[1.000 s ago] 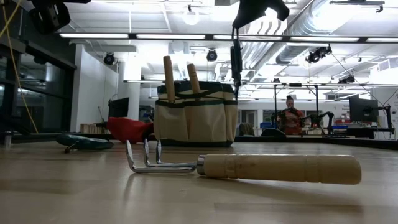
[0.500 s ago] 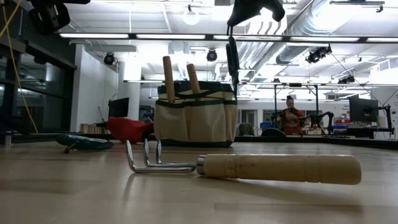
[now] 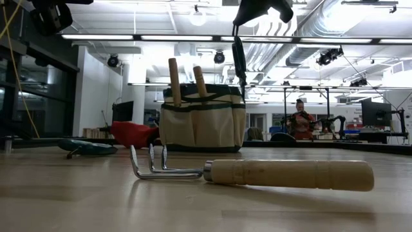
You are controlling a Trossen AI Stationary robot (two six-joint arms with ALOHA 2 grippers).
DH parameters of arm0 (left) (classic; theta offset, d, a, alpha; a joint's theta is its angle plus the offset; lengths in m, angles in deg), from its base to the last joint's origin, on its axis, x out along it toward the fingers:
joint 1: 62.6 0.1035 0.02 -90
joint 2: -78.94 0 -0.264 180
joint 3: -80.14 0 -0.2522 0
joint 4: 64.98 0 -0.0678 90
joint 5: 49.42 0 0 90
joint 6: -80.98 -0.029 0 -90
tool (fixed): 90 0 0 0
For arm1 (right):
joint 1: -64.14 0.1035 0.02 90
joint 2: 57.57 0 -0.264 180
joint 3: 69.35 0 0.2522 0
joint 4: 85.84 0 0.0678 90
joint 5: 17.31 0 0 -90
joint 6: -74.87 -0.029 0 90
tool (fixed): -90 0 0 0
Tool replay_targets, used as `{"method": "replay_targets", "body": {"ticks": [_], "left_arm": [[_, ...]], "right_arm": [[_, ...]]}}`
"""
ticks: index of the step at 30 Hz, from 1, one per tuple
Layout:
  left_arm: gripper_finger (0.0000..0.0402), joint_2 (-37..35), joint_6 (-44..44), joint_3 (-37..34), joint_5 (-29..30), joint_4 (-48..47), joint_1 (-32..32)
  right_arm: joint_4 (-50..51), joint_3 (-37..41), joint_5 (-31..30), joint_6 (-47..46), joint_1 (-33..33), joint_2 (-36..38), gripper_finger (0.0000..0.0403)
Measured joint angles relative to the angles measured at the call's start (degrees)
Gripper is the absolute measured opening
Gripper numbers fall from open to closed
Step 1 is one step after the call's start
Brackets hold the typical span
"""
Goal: Pick & Place Garden tools in Gardening bag
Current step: Put the bottom green shear scissor into the gardening bag
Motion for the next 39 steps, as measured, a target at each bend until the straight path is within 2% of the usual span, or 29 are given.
{"method": "replay_targets", "body": {"ticks": [14,21,30,39], "left_arm": [[0.0022,0.0,0.0,0.0,0.0,-1.1,0.0],[0.0022,0.0,0.0,0.0,0.0,-1.1,0.0],[0.0022,0.0,0.0,0.0,0.0,-1.1,0.0],[0.0022,0.0,0.2,0.0,0.0,-1.1,0.0]], "right_arm": [[-0.5,0.0,-1.5,-2.9,3.3,0.0,0.0004],[-0.4,0.0,-1.8,-2.8,2.8,0.0,0.0004],[1.0,0.0,1.8,-1.8,-1.3,0.0,0.0004],[1.4,0.0,3.1,-1.2,0.0,0.0,0.0004]]}}
